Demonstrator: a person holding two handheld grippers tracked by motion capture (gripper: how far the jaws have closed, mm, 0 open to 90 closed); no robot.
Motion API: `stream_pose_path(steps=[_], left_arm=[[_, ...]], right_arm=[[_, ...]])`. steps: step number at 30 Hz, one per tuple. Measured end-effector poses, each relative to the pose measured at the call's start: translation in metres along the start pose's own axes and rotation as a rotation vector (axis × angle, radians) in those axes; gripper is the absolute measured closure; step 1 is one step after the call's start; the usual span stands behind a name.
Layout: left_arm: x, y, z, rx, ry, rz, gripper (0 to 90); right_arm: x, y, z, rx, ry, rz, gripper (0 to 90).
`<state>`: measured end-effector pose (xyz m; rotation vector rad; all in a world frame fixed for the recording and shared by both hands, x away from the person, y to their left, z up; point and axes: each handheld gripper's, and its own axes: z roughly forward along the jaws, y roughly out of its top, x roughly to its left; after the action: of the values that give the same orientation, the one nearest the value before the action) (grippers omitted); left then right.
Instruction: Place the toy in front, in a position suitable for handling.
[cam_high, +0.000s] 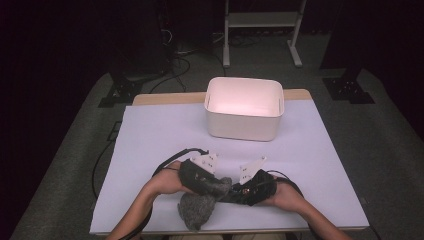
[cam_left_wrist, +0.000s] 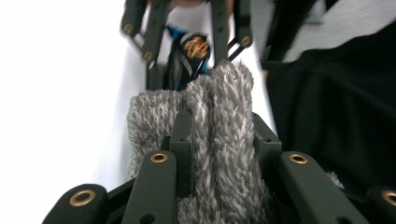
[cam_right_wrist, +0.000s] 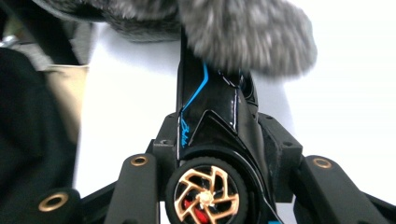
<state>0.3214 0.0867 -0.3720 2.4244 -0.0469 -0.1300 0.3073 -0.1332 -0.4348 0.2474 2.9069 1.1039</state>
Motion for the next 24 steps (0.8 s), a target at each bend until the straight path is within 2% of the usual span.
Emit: stream_pose_path(steps=[4,6,8,9,10,11,13,16,21,24], left_arm=[[0.01,0.007,0.0,0.039,0.065,-0.005,68.6],[0.012,0.01,0.005,0.055,0.061,0.0,68.6],[0.013,0.011,0.012,0.075,0.054,0.016,67.8],[0.013,0.011,0.013,0.063,0.043,0.018,66.7],[0.012,0.011,0.013,0.062,0.037,0.021,64.9],[0.012,0.011,0.013,0.062,0.039,0.023,63.9],[0.011,0.009,0.013,0.05,0.038,0.019,63.6],[0.009,0.009,0.013,0.05,0.038,0.026,63.4],[0.007,0.01,0.013,0.059,0.048,0.039,63.2],[0.007,0.011,0.013,0.067,0.053,0.039,63.4]], right_arm=[[-0.011,-0.006,-0.003,-0.018,-0.038,0.026,55.7],[-0.012,-0.008,-0.003,-0.037,-0.028,0.045,55.6],[-0.011,-0.009,-0.002,-0.046,-0.032,0.044,55.4],[-0.011,-0.01,-0.002,-0.052,-0.036,0.043,54.9],[-0.011,-0.011,-0.002,-0.057,-0.035,0.044,52.8],[-0.011,-0.012,-0.003,-0.07,-0.024,0.058,46.8],[-0.011,-0.013,-0.007,-0.07,-0.034,0.069,39.8],[-0.009,-0.018,-0.015,-0.077,-0.044,0.07,36.6],[-0.005,-0.031,-0.024,-0.08,-0.064,0.079,35.1],[-0.004,-0.037,-0.026,-0.078,-0.077,0.084,38.5]])
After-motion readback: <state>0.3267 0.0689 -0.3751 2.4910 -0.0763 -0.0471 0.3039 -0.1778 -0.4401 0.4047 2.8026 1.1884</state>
